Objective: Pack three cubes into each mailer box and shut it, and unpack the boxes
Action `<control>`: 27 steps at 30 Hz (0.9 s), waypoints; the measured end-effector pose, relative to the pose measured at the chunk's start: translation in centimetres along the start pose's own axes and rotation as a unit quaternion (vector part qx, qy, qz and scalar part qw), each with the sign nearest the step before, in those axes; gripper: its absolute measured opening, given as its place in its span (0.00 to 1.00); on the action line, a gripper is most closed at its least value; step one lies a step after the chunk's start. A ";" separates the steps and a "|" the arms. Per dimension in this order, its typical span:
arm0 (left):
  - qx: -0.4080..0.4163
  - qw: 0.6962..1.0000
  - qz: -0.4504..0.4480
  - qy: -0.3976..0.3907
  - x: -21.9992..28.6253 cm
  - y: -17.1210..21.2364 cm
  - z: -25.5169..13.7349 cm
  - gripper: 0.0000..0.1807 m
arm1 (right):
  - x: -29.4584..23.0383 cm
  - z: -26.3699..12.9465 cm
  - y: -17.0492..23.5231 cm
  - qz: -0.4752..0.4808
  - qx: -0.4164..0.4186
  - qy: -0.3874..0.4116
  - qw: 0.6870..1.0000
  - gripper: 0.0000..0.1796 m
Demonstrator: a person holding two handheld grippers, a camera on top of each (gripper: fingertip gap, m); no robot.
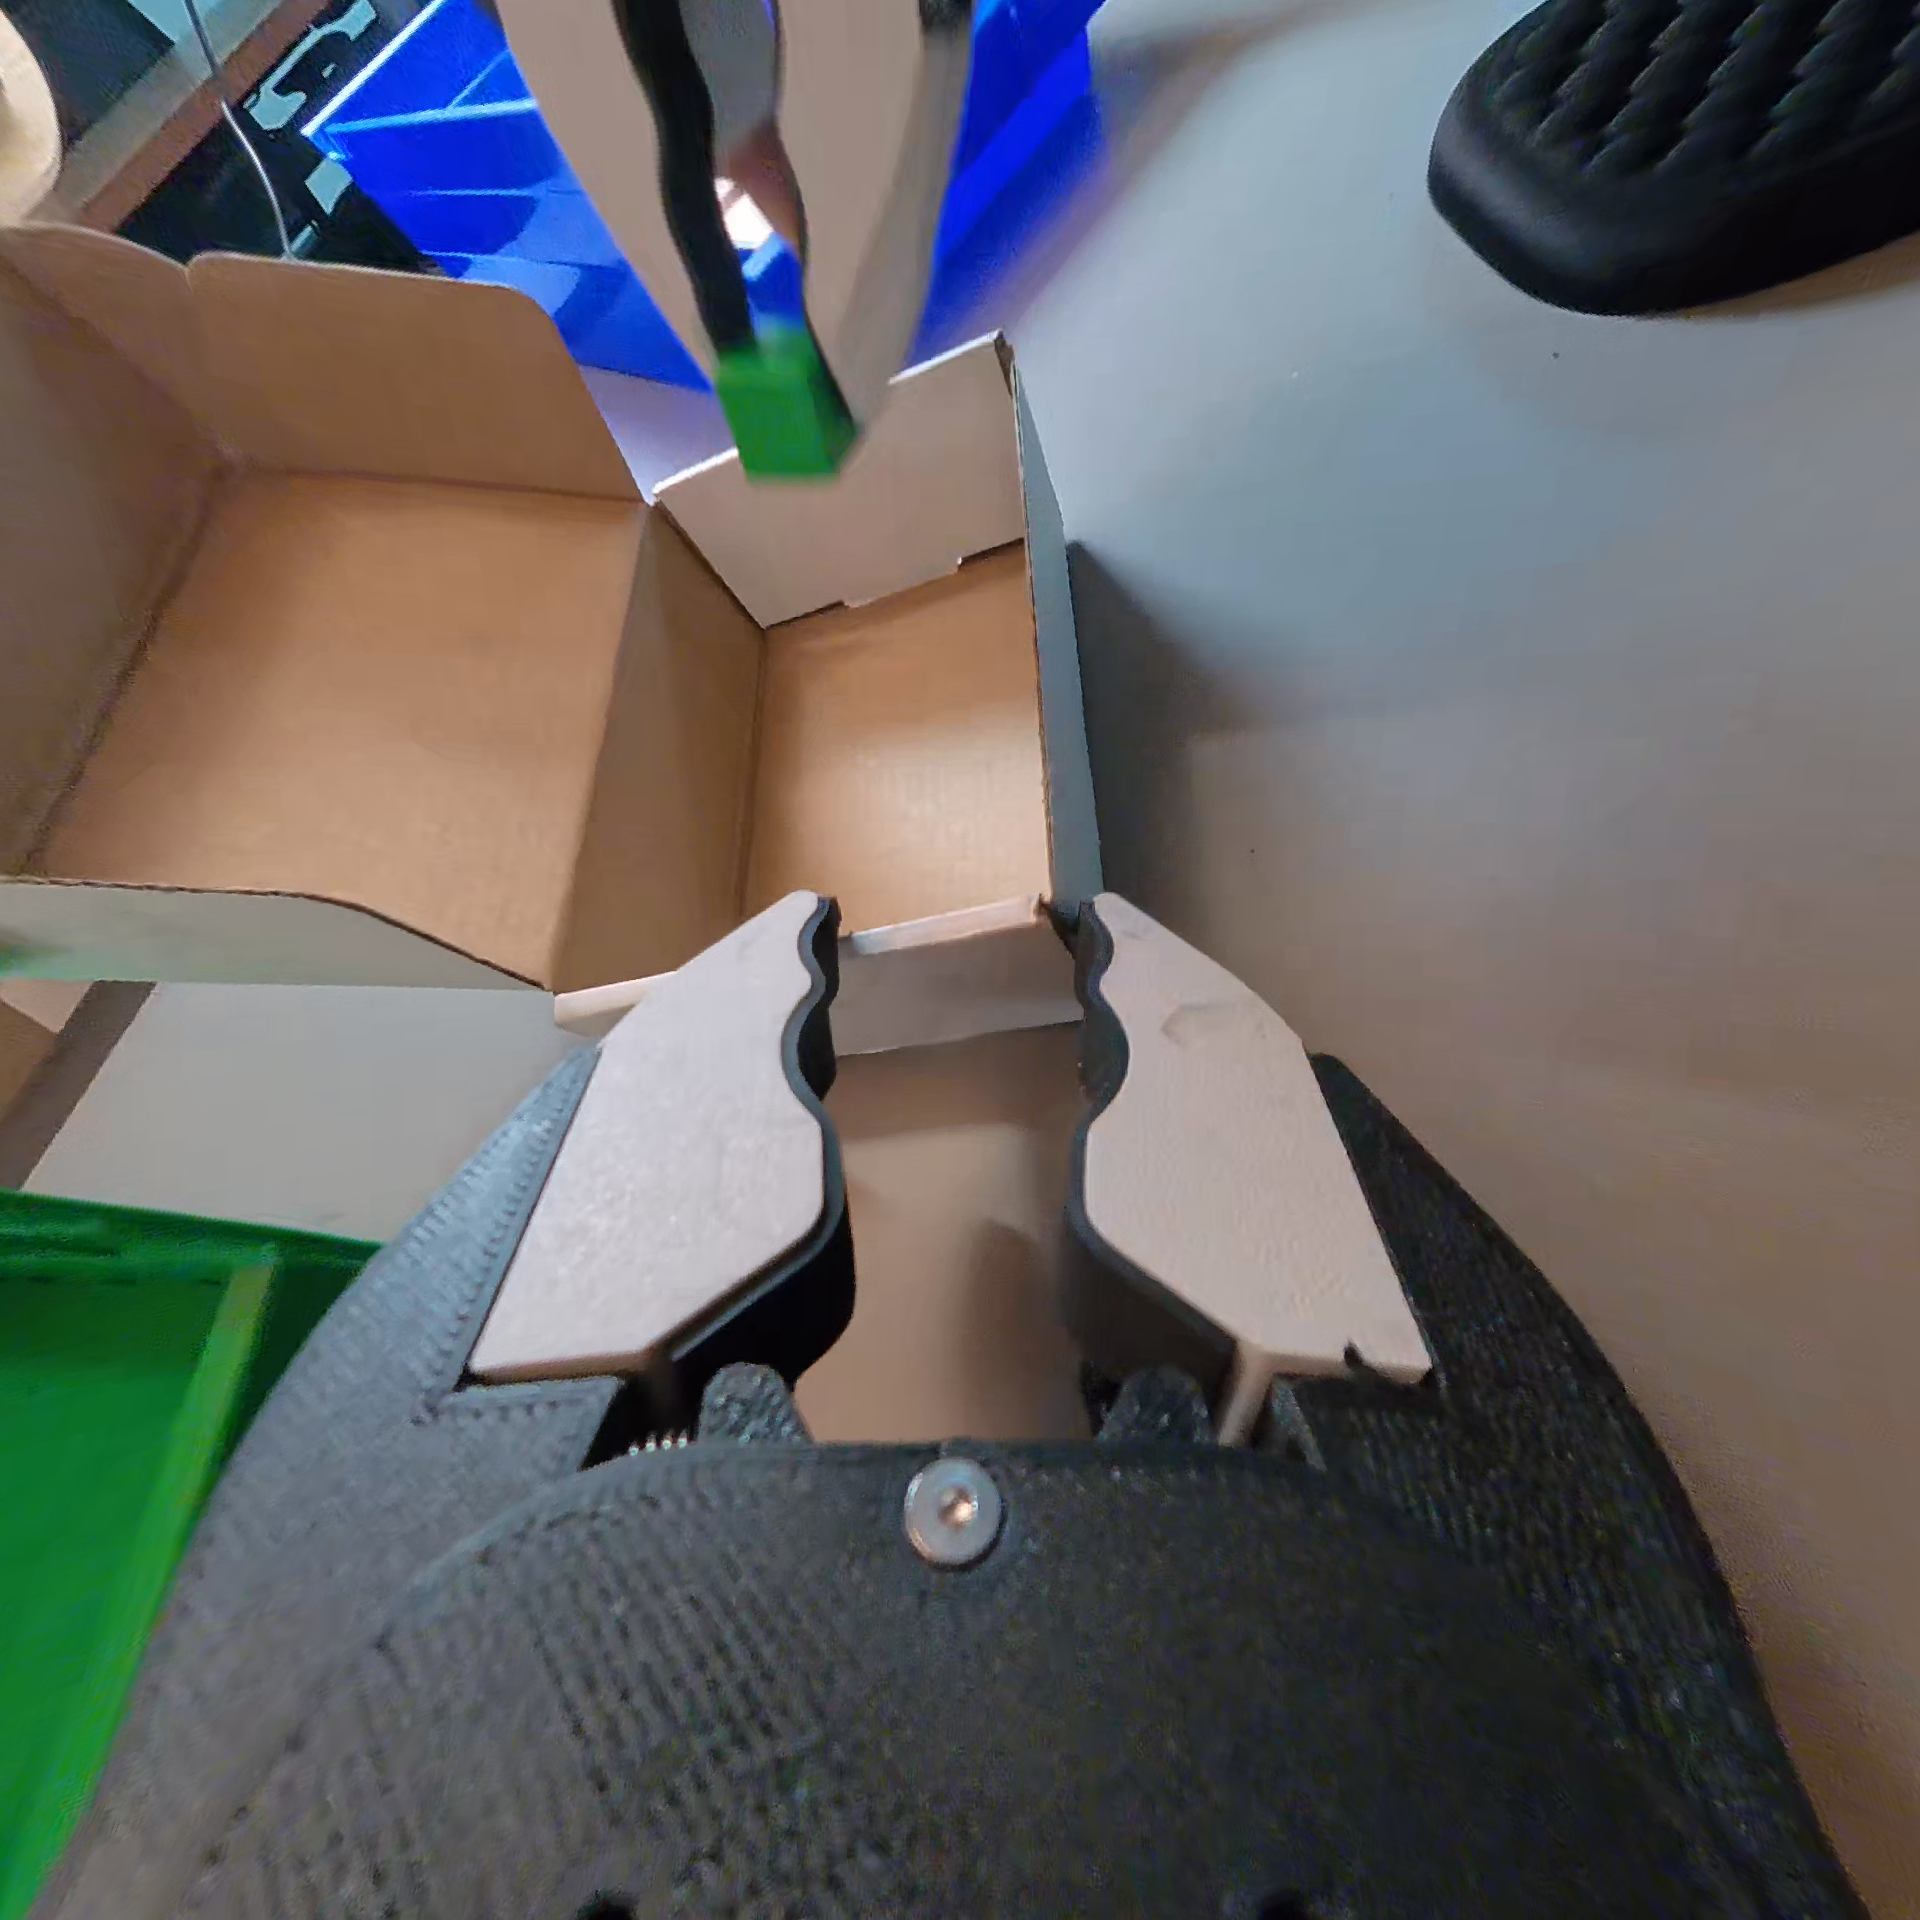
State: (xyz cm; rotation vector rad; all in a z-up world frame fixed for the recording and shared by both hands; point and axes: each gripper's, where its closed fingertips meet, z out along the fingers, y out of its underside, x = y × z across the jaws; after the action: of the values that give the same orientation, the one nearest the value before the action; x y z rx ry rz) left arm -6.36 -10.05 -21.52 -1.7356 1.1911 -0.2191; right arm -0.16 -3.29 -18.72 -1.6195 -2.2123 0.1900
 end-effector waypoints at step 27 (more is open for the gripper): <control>-0.003 1.000 -0.010 -0.024 -1.8 1.2 -0.9 0.24 | 9.6 -1.9 28.9 0.176 -0.274 0.028 0.945 0.12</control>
State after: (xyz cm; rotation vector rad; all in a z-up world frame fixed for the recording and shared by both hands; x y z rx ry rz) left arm -8.50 -9.22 -21.40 -1.7500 1.1405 -0.1849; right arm 23.72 14.81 -24.43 -2.2728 -2.0198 -0.4103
